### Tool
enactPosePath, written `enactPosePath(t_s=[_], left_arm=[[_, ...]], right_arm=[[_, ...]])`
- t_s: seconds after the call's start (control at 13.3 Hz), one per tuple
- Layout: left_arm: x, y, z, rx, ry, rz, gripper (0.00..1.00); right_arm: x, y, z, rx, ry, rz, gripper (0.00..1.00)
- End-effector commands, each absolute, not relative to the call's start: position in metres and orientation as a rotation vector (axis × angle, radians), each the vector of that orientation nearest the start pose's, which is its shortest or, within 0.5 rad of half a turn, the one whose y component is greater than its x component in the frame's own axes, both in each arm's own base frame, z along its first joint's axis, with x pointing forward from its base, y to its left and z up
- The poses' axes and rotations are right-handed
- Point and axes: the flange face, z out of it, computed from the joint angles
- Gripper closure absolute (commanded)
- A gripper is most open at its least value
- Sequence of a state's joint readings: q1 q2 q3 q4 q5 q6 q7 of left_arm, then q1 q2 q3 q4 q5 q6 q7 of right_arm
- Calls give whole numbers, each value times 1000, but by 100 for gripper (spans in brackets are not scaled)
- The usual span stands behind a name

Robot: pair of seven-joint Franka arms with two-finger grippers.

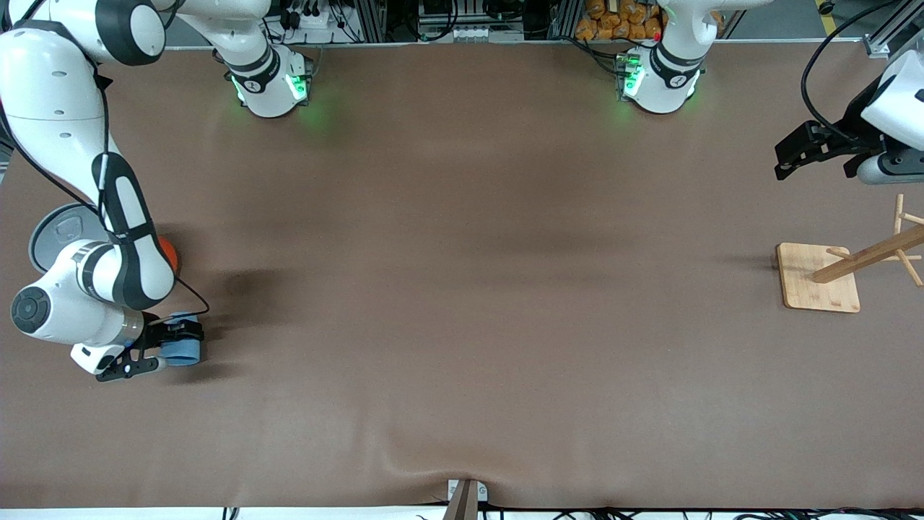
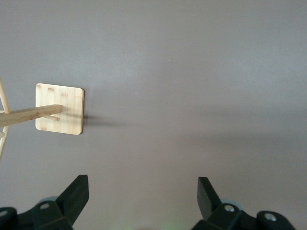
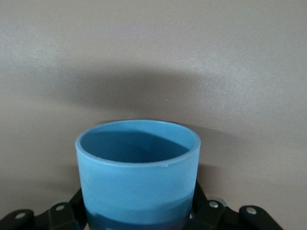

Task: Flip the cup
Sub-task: 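Close the right gripper on the blue cup's base and lift it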

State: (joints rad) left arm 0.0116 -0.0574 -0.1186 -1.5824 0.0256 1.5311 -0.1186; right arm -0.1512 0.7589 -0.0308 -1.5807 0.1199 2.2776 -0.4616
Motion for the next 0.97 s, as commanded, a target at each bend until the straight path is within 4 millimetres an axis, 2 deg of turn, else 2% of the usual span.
enactPosePath(t_s=[0.0,0.15,0.45,0.6,0.75,0.9], left_arm=[[529,-54,651,-3107,2,-29,0],[530,-54,650,-3107,2,-24,0],[530,-53,646,-3106,5,-10,0],[529,-53,644,-3105,5,4,0],[527,-53,641,-3103,5,21,0],[526,-53,638,-3102,12,45,0]], right_arm=[[678,-113,201,-3000,-342,83,58],[679,-95,222,-2976,-414,105,58],[682,-56,287,-2922,-693,64,58],[684,-34,304,-2872,-877,41,58],[687,0,315,-2781,-1118,-2,58],[694,40,328,-2717,-1221,-60,62]])
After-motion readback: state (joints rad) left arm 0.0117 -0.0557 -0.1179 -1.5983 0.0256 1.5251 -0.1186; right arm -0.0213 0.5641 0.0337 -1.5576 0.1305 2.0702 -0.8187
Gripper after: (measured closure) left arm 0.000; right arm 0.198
